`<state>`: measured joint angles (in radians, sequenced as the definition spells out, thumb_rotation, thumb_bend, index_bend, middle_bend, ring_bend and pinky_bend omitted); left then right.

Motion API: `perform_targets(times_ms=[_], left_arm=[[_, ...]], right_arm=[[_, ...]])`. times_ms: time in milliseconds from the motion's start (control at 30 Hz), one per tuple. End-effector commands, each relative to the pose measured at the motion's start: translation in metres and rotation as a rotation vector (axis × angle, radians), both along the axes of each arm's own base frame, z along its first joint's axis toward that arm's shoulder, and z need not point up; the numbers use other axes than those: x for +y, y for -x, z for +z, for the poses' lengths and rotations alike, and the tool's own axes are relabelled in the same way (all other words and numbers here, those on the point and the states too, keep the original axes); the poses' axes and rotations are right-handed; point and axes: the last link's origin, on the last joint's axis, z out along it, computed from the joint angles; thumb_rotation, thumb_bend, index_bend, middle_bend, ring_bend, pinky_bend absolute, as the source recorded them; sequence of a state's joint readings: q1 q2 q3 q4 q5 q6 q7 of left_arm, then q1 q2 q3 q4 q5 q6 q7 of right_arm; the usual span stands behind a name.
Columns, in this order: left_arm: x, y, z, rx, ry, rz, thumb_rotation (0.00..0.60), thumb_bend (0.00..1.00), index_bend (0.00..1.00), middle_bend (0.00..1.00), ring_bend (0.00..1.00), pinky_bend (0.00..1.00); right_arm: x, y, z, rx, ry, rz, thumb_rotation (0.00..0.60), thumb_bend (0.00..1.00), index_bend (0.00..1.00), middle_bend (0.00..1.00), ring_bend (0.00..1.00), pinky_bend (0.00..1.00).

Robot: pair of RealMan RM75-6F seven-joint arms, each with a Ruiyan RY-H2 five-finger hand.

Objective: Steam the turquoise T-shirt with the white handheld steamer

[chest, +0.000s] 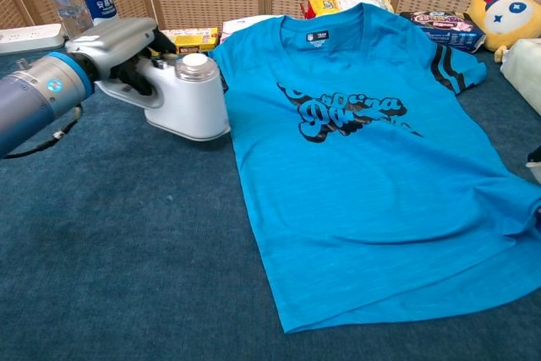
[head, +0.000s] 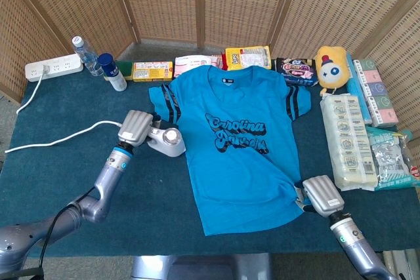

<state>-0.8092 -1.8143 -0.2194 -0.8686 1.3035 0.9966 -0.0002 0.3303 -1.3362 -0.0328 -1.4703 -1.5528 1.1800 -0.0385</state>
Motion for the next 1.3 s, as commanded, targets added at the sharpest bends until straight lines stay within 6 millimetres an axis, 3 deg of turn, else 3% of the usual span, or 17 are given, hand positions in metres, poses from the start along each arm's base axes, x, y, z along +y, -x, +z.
perform_targets(times_ms=[33,300,567,667,767,833,1000,1300], left_arm=[[0.008,0.017,0.001,0.014,-0.009,0.051,0.600,0.37,0.74,0.82,0.76,0.84],[0.017,0.028,-0.005,0.029,-0.025,0.095,0.600,0.37,0.74,0.82,0.76,0.84],[0.020,0.026,-0.016,0.029,-0.023,0.108,0.600,0.35,0.74,0.82,0.76,0.84],[0.019,0.025,-0.018,0.026,-0.019,0.107,0.600,0.34,0.74,0.82,0.73,0.84],[0.018,0.025,-0.019,0.021,-0.018,0.098,0.600,0.33,0.74,0.74,0.66,0.76],[0.017,0.025,-0.017,0.017,-0.019,0.090,0.600,0.32,0.68,0.65,0.57,0.67],[0.015,0.026,-0.015,0.019,-0.016,0.080,0.600,0.29,0.36,0.38,0.29,0.44],[0.015,0.026,-0.011,0.023,-0.028,0.075,0.600,0.28,0.13,0.20,0.14,0.32]], right_arm=[[-0.001,-0.001,0.000,0.003,0.002,-0.001,0.600,0.40,0.74,0.69,0.75,0.88],[-0.002,-0.002,0.000,0.010,0.003,-0.006,0.600,0.40,0.74,0.69,0.75,0.88],[-0.003,-0.003,0.002,0.014,0.009,-0.010,0.600,0.40,0.74,0.69,0.75,0.88],[-0.003,-0.004,0.002,0.014,0.009,-0.009,0.600,0.40,0.74,0.69,0.75,0.88],[-0.002,-0.004,0.002,0.014,0.010,-0.007,0.600,0.40,0.74,0.69,0.75,0.88],[-0.002,-0.005,0.003,0.014,0.012,-0.007,0.600,0.40,0.74,0.69,0.75,0.88],[-0.002,-0.005,0.003,0.012,0.011,-0.005,0.600,0.40,0.74,0.69,0.75,0.88],[-0.003,-0.006,0.004,0.011,0.012,-0.004,0.600,0.40,0.74,0.69,0.75,0.88]])
